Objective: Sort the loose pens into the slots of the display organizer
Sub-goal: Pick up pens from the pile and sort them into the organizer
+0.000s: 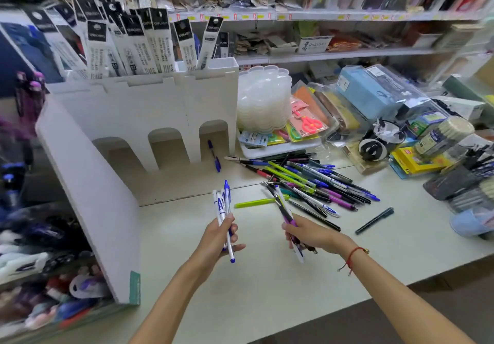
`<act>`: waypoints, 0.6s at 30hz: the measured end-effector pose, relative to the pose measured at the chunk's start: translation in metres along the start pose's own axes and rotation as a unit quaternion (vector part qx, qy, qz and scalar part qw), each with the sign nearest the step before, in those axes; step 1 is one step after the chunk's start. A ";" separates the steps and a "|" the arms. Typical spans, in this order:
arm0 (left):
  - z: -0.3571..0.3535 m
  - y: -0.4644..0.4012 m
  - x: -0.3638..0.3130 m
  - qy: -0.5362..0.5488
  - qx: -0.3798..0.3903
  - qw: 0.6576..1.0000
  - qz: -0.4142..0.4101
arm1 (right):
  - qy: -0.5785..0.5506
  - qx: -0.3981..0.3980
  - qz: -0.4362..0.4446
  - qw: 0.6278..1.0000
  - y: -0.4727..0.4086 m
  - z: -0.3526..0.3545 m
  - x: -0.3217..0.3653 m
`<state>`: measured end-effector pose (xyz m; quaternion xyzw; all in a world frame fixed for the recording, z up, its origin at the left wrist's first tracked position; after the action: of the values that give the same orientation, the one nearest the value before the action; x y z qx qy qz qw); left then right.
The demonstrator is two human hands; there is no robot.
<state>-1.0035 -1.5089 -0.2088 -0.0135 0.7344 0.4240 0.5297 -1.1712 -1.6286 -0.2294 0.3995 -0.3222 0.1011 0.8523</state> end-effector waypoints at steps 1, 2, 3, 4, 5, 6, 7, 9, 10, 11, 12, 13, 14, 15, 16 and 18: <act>0.001 0.005 -0.003 0.005 0.002 1.000 -0.006 | -0.137 0.030 -0.013 0.990 0.009 -0.007 0.013; 0.002 0.010 -0.007 0.013 0.005 1.000 -0.012 | -0.266 0.061 -0.019 0.962 0.017 -0.015 0.028; 0.004 0.016 -0.010 0.020 0.006 1.000 -0.017 | -0.369 0.087 -0.021 0.925 0.024 -0.022 0.042; 0.006 0.023 -0.014 0.025 0.004 0.999 -0.020 | -0.438 0.103 -0.021 0.893 0.030 -0.028 0.056; 0.010 0.029 -0.016 0.025 -0.001 0.999 -0.022 | -0.483 0.108 -0.020 0.869 0.034 -0.033 0.068; 0.015 0.035 -0.019 0.024 -0.008 0.999 -0.020 | -0.513 0.102 -0.018 0.852 0.038 -0.037 0.080; 0.021 0.041 -0.022 0.022 -0.016 0.999 -0.017 | -0.532 0.091 -0.017 0.842 0.042 -0.041 0.091; 0.034 0.052 -0.031 0.015 -0.031 0.999 -0.018 | -0.550 0.078 -0.013 0.831 0.053 -0.050 0.111; 0.039 0.058 -0.037 0.006 -0.032 0.999 -0.025 | -0.556 0.080 -0.009 0.827 0.061 -0.054 0.122; 0.044 0.065 -0.043 -0.002 -0.028 0.999 -0.036 | -0.560 0.083 -0.005 0.825 0.070 -0.059 0.133; 0.046 0.071 -0.049 -0.010 -0.020 0.999 -0.048 | -0.560 0.085 0.003 0.824 0.079 -0.062 0.142; 0.050 0.079 -0.056 -0.014 -0.012 0.998 -0.060 | -0.558 0.087 0.015 0.825 0.088 -0.067 0.151; 0.054 0.087 -0.062 -0.015 -0.005 0.997 -0.069 | -0.551 0.085 0.031 0.829 0.098 -0.072 0.160; 0.059 0.094 -0.068 -0.015 -0.001 0.997 -0.078 | -0.539 0.077 0.050 0.838 0.107 -0.076 0.168; 0.064 0.102 -0.074 -0.017 0.002 0.996 -0.087 | -0.521 0.064 0.067 0.849 0.115 -0.081 0.174; 0.076 0.117 -0.083 -0.031 0.009 0.993 -0.113 | -0.485 0.034 0.082 0.870 0.128 -0.093 0.181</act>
<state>-0.9640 -1.4212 -0.0785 -0.0782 0.7156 0.3550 0.5965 -1.0430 -1.4902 -0.0801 0.3991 -0.7232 -0.0253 0.5631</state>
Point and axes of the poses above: each hand's wrist, its own y-axis away from the middle knuckle, its own z-axis out of the back of the hand, x = y × z, the point moved 7 cm from there along -y, towards the middle knuckle, and after that the axes turned 10 degrees about -x, right-handed, at the moved point
